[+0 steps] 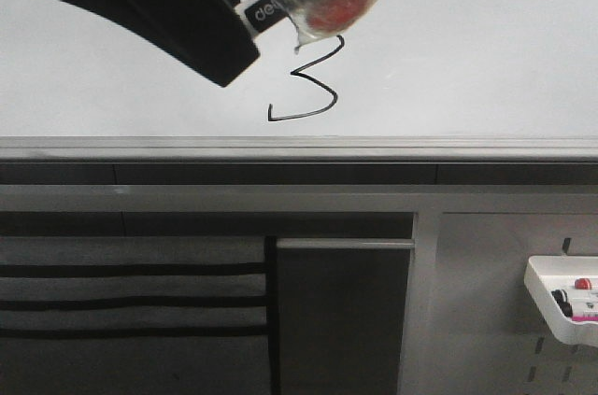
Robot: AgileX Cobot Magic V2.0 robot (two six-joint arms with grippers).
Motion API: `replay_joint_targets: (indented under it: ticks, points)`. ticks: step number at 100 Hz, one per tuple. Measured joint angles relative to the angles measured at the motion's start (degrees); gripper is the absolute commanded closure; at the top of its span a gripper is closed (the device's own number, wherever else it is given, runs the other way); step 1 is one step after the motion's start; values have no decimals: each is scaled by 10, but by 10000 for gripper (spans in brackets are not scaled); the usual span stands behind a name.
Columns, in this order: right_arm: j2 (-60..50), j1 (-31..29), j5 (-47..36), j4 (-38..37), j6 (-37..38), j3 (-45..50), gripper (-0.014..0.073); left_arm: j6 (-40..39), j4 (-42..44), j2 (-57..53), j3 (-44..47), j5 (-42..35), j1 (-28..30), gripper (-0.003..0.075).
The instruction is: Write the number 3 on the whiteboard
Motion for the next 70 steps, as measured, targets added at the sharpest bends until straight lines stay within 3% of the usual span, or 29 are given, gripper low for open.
replay_joint_targets:
  ticks: [22, 48, 70]
  points:
    - [0, 0, 0, 0, 0, 0, 632, 2, -4, 16, -24, 8, -12, 401]
    - [0, 0, 0, 0, -1, 0, 632, 5, -4, 16, -24, 26, -12, 632]
    - [0, 0, 1, -1, -1, 0, 628, 11, -2, 16, -25, 31, -12, 738]
